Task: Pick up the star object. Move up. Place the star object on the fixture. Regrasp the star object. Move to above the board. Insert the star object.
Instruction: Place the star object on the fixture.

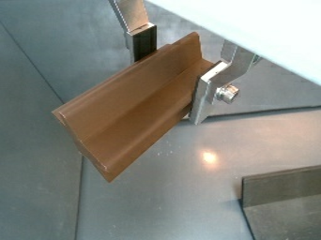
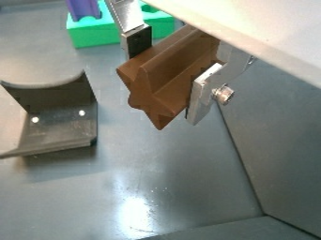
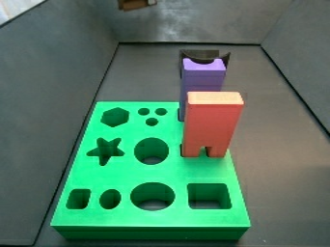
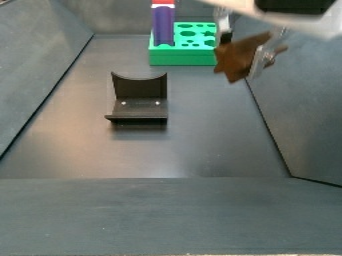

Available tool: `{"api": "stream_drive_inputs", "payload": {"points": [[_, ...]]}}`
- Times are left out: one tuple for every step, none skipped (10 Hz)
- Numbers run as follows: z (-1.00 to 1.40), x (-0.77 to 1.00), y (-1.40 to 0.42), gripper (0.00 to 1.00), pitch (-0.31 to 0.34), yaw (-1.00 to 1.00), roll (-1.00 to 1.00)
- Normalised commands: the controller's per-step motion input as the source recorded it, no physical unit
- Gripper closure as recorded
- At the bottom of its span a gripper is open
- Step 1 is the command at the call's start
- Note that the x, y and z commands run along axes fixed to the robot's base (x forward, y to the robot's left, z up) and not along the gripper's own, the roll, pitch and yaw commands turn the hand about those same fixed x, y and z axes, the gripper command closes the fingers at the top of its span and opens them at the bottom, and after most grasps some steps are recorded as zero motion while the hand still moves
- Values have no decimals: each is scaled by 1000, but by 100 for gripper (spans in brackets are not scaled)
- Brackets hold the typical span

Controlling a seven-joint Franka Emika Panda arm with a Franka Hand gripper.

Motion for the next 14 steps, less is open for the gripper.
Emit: {"api": "stream_drive_inputs", "payload": {"points": [[168,2,5,100,103,20,61],[225,991,-1000,100,-6,1000,31],[196,1000,-994,100,-5,1000,32],[185,1000,-969,100,0,1000,32],[161,1000,-878,100,15,1000,34],[138,1000,-742,100,29,1000,37],[120,1000,-622,100,42,1000,41],[108,1000,-531,100,52,1000,44],[82,1000,-377,100,74,1000,50],[60,954,-273,100,100,1000,58],[46,848,-176,100,124,1000,68],[30,745,-107,100,155,1000,81],[21,650,-69,100,181,993,100],[13,518,-41,100,160,664,96]]}}
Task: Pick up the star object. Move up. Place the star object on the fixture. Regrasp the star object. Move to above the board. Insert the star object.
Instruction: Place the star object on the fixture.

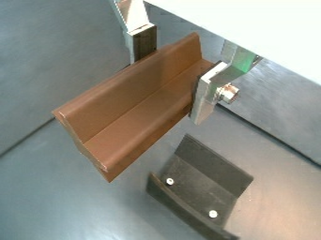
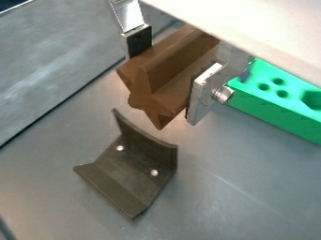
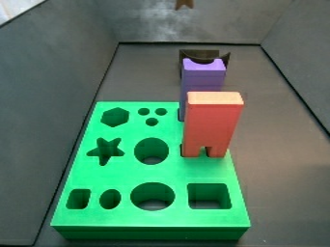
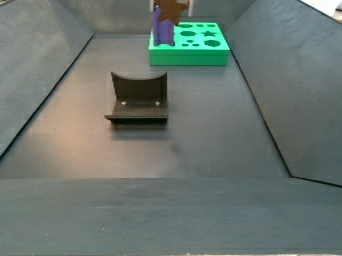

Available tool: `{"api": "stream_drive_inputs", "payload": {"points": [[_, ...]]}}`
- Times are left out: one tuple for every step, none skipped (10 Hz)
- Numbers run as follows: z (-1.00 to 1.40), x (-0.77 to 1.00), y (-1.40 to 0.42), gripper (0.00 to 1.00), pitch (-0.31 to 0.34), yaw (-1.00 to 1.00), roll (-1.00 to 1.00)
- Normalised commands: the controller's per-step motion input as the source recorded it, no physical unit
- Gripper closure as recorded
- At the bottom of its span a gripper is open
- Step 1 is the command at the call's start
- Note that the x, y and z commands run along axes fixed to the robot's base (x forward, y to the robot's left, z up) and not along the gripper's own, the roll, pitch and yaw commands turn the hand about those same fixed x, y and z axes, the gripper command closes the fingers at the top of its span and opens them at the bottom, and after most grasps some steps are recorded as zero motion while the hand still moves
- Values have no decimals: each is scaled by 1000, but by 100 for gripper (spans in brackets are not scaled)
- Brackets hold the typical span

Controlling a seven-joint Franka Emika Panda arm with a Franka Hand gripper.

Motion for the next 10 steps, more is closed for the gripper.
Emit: {"api": "stream_drive_inputs", "payload": {"points": [[11,419,-33,100,145,448,89],[12,319,-24,100,128,294,84],[-398,812,753,100,237,159,-1000],[-366,699,709,100,232,110,-1000],[-224,652,579,100,225,71,-1000],[-107,578,414,100,243,53,-1000],[-55,507,243,100,263,34,-1000],[-49,438,102,100,272,4,-1000],[-34,377,86,100,282,-26,-1000],[-22,336,80,100,287,-53,-1000]]}}
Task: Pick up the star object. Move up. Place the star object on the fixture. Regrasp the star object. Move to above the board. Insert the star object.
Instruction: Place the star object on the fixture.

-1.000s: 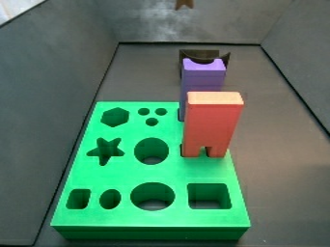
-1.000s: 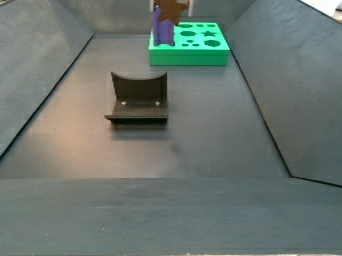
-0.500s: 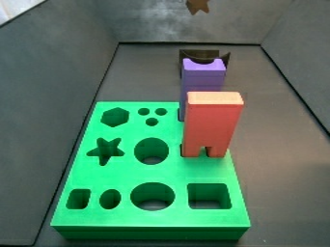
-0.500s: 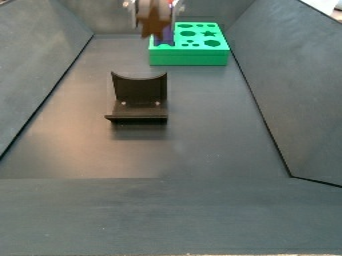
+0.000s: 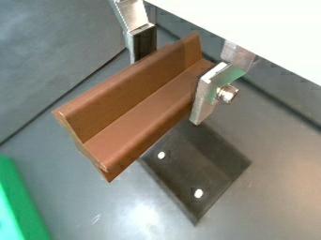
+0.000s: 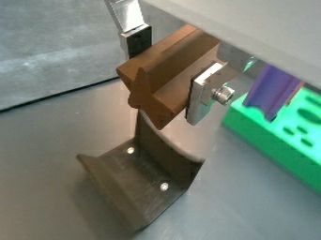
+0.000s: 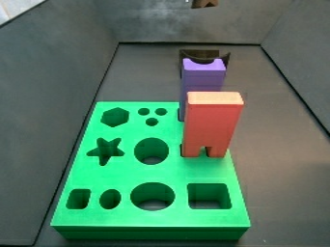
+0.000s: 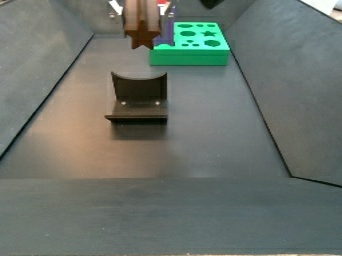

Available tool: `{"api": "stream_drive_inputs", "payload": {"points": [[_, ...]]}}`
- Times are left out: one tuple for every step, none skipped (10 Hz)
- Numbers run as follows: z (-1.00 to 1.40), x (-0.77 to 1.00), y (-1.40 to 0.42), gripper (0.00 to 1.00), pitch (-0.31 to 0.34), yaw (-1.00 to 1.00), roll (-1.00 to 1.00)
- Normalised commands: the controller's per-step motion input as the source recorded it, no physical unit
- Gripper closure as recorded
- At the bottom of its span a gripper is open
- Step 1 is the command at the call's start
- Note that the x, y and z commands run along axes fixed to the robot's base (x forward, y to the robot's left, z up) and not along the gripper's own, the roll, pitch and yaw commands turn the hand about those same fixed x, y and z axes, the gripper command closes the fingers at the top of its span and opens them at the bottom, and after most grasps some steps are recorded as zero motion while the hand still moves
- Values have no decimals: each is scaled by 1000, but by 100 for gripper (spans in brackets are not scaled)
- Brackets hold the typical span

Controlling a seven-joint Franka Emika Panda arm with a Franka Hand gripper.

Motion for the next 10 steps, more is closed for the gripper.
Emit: {"api": "stream_drive_inputs", "payload": {"points": [[-14,242,65,100,230,-99,-754],[-15,187,60,100,194,-117,-592],[-14,136,60,100,162,-123,-427],[-4,79,42,100,118,-119,-254],[-1000,100,62,100,50,-125,-1000],[-1000,105,69,100,37,-126,-1000],[-1000,112,75,100,51,-127,-1000],[-1000,124,76,100,69,-129,-1000],[-1000,134,83,100,82,-135,-1000],[-1000,146,93,100,86,-152,-1000]]}}
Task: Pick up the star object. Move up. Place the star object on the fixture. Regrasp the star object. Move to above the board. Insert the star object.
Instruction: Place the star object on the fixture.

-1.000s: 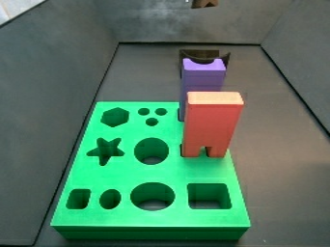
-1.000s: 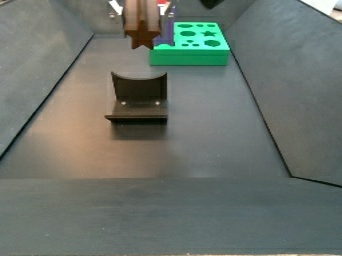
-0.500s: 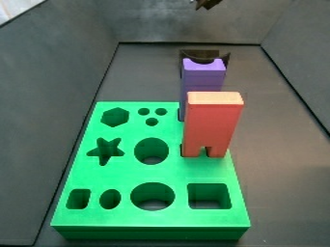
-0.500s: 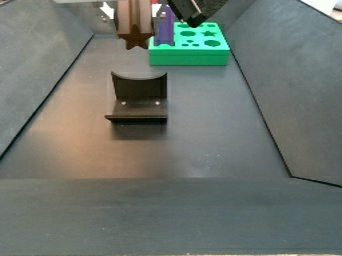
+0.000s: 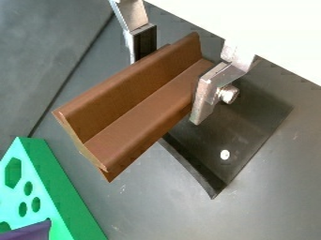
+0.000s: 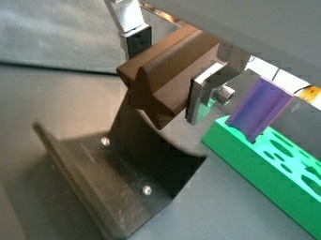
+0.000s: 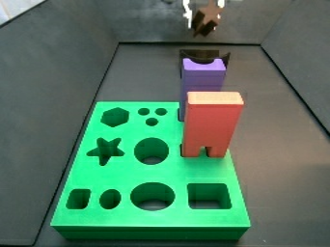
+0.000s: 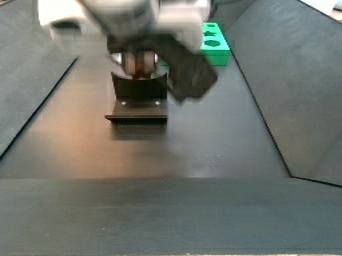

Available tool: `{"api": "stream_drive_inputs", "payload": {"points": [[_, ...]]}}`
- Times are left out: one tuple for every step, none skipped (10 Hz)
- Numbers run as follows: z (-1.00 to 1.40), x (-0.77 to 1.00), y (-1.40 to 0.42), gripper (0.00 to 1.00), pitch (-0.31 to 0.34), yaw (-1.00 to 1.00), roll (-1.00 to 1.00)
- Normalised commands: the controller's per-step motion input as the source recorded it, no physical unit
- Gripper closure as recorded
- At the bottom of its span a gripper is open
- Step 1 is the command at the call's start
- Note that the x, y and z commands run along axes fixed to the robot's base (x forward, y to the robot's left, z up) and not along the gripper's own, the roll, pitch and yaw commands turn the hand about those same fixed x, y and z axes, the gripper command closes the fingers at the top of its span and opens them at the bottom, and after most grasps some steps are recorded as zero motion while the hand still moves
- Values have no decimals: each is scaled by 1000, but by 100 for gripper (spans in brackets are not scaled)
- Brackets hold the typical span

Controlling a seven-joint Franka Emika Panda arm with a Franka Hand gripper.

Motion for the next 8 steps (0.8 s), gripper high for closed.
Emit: {"api": "stream_drive_inputs", "payload": {"points": [[-1000,154,98,100,83,-156,-915],[-1000,166,105,100,70,-150,-755],[-1000,174,112,100,60,-143,-600],[-1000,186,122,100,51,-133,-393],[-1000,199,122,100,45,-124,-267],[-826,168,103,100,36,-114,-184],[-699,146,94,100,27,-110,-175],[-540,108,81,100,13,-96,-140]]}}
